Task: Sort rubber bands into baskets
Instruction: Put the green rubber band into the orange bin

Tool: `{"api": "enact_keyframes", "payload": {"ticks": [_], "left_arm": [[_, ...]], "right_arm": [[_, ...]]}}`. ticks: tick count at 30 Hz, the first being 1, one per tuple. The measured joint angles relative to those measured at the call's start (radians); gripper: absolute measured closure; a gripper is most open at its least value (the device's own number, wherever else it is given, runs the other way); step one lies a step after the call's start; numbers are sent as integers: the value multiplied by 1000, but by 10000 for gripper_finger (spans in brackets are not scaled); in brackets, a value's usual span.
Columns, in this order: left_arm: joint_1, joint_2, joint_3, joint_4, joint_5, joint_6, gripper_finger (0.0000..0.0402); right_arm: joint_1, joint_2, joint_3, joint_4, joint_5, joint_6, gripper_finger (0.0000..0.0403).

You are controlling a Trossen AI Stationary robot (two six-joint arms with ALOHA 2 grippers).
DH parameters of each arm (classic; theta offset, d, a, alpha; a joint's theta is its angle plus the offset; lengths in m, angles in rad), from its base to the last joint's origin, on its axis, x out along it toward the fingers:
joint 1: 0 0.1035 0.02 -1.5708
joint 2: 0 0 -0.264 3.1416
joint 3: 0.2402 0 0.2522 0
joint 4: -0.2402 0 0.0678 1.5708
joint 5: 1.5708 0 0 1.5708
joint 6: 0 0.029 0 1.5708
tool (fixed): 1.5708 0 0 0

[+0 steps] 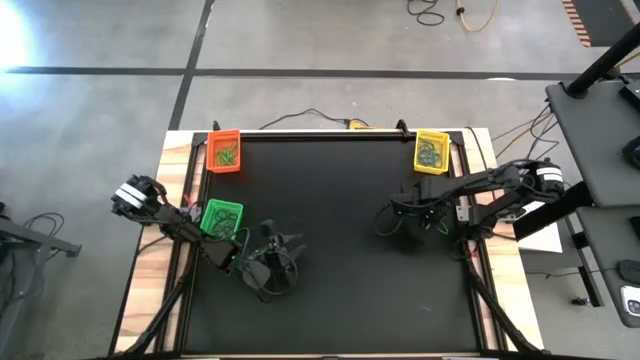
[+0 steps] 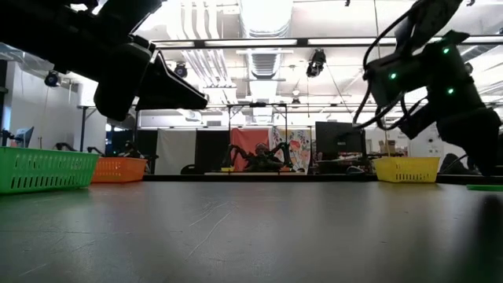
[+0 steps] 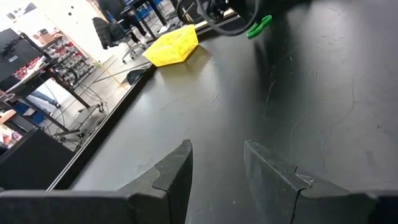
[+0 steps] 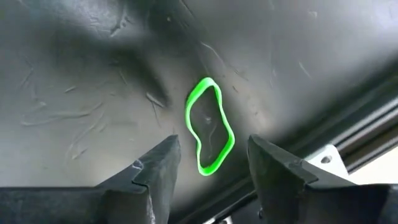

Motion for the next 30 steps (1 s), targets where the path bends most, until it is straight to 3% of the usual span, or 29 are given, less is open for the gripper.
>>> {"api": "enact_keyframes", "payload": {"ticks": [13, 30], "left_arm": [[1, 0, 0, 0, 0, -11, 271], [0, 0, 0, 0, 7, -12, 271]], "right_arm": [[-102, 108, 0, 36, -46, -144, 243], [-117, 161, 0, 68, -70, -192, 325]]}}
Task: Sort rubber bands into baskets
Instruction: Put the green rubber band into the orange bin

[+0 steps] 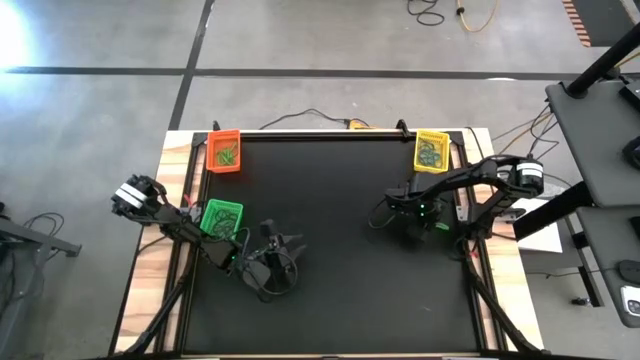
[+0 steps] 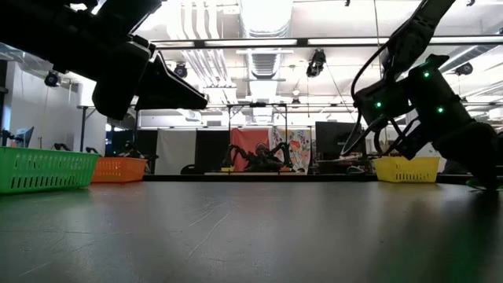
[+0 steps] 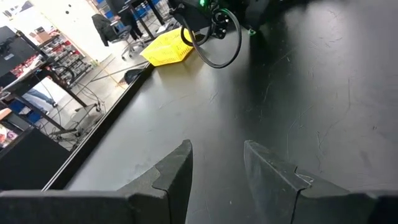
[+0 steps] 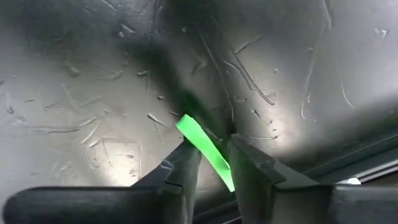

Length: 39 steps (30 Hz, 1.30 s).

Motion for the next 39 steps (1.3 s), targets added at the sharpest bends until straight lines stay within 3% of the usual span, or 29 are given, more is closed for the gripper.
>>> {"api": "enact_keyframes", "payload": {"ticks": [9, 18, 22, 27, 30, 33, 36, 39], "left_arm": [[0, 0, 0, -1, 0, 0, 271], [-3, 1, -1, -155, 61, -45, 271], [-23, -31, -23, -154, 40, -58, 271], [-69, -157, -127, -71, -12, -80, 271], [-77, -239, -173, 3, 72, -125, 271], [-96, -304, -191, -31, 188, -176, 271], [-144, -358, -186, -82, 244, -224, 271], [-201, -388, -154, -250, 268, -328, 271]], "right_arm": [[0, -1, 28, -20, 2, -25, 389], [90, -6, 208, 0, 53, -5, 394], [133, -6, 259, 247, 160, -46, 394], [140, 23, 269, 711, 180, -166, 394], [143, 72, 274, 972, 157, -242, 394], [143, 148, 288, 1185, 103, -289, 394], [146, 248, 320, 1305, 83, -258, 394], [163, 363, 369, 1350, 86, -244, 394]]}}
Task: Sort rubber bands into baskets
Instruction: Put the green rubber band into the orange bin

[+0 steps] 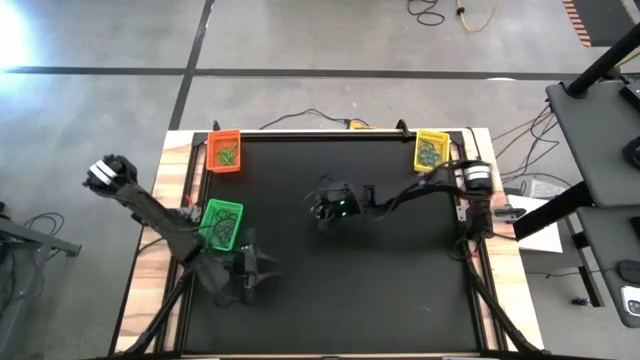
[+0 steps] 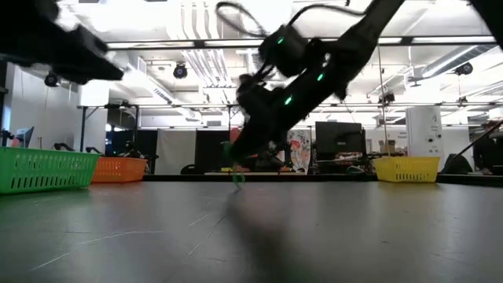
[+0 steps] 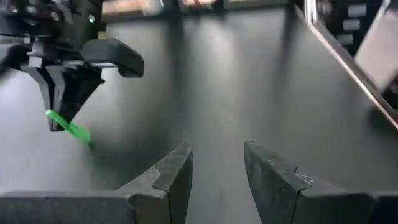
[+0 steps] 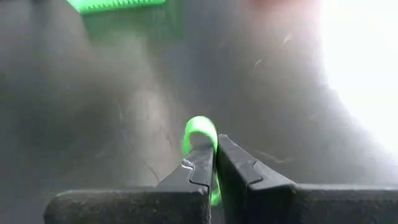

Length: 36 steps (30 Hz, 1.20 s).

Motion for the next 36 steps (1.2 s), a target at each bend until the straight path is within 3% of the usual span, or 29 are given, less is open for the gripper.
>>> {"api": "enact_keyframes", "payload": {"ticks": [6, 9, 13, 18, 22, 30, 36], "left_arm": [[-47, -18, 133, -400, -3, -300, 271], [-47, 5, 178, -485, -4, -372, 271], [-44, 48, 197, -497, -11, -383, 271], [-31, 105, 212, -497, -121, -436, 271], [-2, 138, 229, -481, -125, -455, 271], [113, 218, 248, -426, -110, -443, 271], [218, 284, 247, -307, 14, -366, 271]], "right_arm": [[63, 161, 121, 102, -4, -52, 389], [83, 196, 164, 107, -3, -89, 374], [99, 224, 183, 99, -1, -102, 345], [107, 215, 149, 100, 0, -84, 307], [115, 180, 110, 88, 4, -84, 289], [120, 72, 24, -6, 102, -164, 270], [122, -32, -60, -84, 160, -211, 261]]}}
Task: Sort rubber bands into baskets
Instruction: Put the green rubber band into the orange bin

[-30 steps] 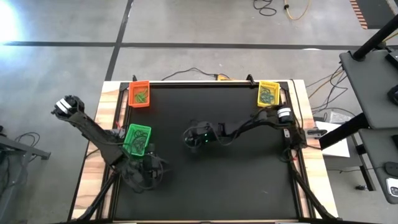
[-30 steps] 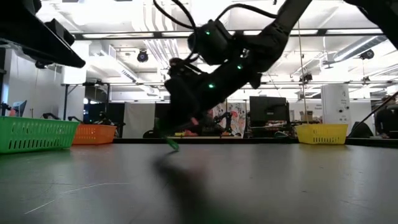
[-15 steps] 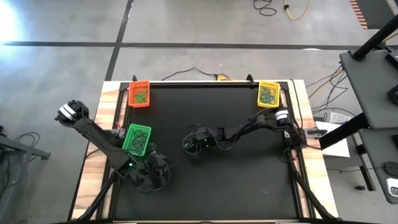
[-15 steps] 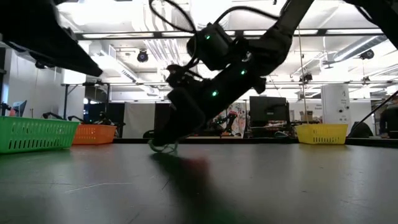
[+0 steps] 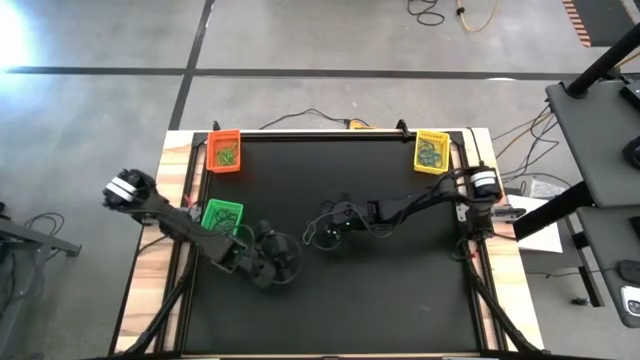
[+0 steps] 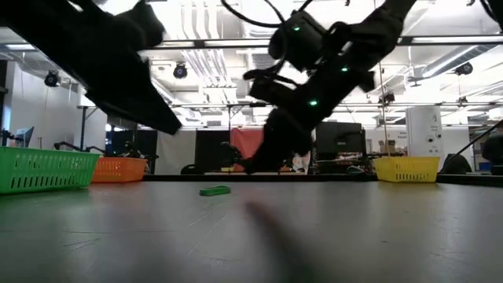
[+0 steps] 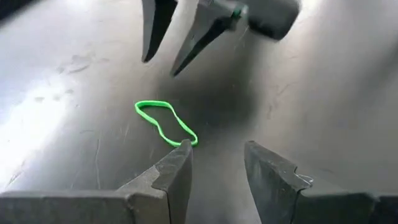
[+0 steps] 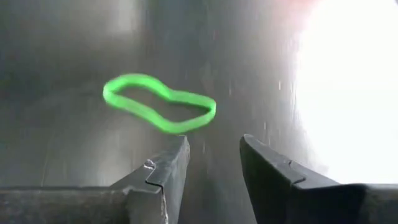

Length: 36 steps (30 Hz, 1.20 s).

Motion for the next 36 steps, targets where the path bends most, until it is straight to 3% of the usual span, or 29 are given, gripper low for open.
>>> {"api": "enact_keyframes", "payload": {"ticks": [5, 9, 15, 25, 29, 36], "left_arm": [[84, 66, -2, 67, 50, 56, 270], [128, 86, -4, 110, 28, 49, 250], [165, 90, -5, 162, -22, 14, 181], [173, 215, 11, 281, -72, -29, 76], [171, 302, 34, 289, -151, 7, 61], [173, 425, 60, 351, -197, -13, 65]], "right_arm": [[8, -85, -82, 6, 22, 28, 259], [26, -126, -135, 20, 25, 81, 261], [71, -133, -189, 117, 23, 102, 259], [132, -125, -200, 139, 24, 117, 270], [157, -128, -202, 139, 24, 125, 273], [193, -128, -206, 142, 25, 128, 273]]}}
